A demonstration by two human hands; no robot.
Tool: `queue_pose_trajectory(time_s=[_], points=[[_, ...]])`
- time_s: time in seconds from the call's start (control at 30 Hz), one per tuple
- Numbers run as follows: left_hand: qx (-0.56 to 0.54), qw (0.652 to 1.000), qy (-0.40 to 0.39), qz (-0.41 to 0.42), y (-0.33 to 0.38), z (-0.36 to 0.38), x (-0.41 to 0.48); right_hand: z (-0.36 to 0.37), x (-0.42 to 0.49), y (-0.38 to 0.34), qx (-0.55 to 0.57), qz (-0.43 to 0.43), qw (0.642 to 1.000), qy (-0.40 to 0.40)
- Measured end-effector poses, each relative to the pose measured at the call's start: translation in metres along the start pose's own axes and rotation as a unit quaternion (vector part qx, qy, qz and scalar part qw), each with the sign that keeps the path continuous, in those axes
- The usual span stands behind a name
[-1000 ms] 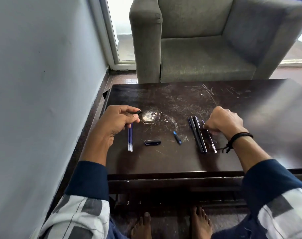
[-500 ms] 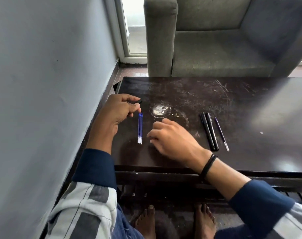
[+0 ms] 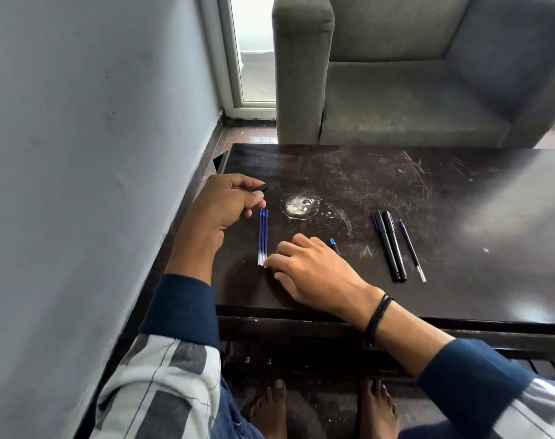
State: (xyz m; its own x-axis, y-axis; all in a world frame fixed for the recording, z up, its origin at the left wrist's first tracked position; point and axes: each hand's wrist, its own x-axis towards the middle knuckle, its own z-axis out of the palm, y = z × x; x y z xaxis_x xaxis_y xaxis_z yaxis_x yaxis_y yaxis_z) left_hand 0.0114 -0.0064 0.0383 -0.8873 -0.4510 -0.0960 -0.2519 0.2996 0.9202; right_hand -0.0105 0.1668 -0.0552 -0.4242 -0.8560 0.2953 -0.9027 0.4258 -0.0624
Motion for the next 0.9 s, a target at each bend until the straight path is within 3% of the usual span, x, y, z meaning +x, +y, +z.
queue_pose_trajectory(time_s=[0.9], points=[[0.009, 1.000, -0.003, -0.012, 0.0018, 0.0004, -0.0001, 0.0018, 0.0028, 0.0026, -0.022, 0.013, 1.000, -0.001]])
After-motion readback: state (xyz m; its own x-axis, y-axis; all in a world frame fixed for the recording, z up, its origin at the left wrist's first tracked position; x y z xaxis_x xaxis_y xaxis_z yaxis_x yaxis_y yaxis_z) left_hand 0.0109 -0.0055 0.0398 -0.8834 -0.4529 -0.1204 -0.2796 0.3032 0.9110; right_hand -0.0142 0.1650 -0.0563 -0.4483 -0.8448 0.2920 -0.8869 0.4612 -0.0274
